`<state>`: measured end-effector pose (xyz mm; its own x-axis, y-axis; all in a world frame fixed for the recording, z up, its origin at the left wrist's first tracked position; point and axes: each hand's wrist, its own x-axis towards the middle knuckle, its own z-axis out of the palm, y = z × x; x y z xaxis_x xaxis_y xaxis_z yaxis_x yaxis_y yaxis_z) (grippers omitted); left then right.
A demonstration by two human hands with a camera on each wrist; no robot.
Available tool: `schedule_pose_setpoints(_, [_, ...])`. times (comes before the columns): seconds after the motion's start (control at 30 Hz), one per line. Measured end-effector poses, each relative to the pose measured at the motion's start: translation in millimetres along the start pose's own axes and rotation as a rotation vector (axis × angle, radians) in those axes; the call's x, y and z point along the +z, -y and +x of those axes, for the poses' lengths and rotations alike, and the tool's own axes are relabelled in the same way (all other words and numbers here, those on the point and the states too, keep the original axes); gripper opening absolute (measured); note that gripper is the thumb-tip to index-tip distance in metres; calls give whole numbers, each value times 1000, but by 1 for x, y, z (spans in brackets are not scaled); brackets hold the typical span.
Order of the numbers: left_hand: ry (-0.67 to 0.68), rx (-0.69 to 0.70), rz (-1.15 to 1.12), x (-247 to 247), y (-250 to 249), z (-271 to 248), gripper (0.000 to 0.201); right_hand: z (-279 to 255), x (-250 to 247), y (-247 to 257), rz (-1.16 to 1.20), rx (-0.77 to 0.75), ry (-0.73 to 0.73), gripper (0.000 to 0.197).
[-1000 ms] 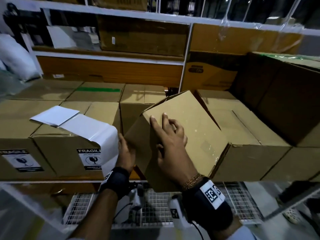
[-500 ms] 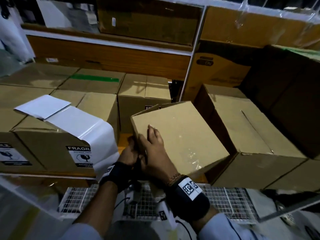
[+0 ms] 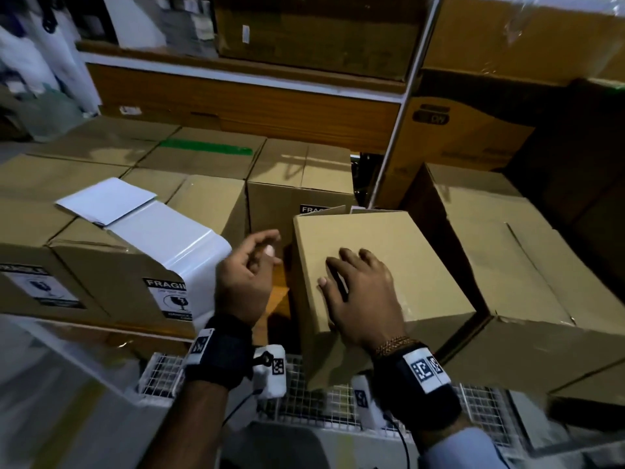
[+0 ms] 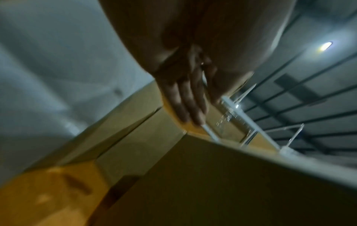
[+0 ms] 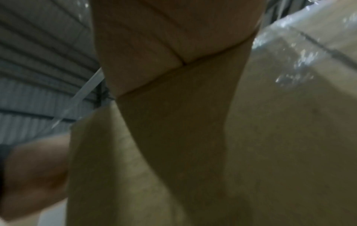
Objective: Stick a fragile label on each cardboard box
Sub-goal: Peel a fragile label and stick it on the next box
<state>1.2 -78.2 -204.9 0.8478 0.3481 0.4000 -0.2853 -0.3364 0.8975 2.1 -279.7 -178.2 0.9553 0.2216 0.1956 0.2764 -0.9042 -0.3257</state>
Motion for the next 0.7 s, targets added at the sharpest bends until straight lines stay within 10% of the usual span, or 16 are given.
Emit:
schedule_pose_setpoints(0.17, [-396,146,188,-44,-21,8,27,7,5,12,48,-26,-72,39])
schedule_pose_setpoints(0.47, [-491,-535,384,-110,22,32,54,8,7,52,122,-80,-186,34])
schedule_pose_setpoints(0.7, [-489,-373,432,-144,26,24,41,12,15,120,231,-228,-205,32])
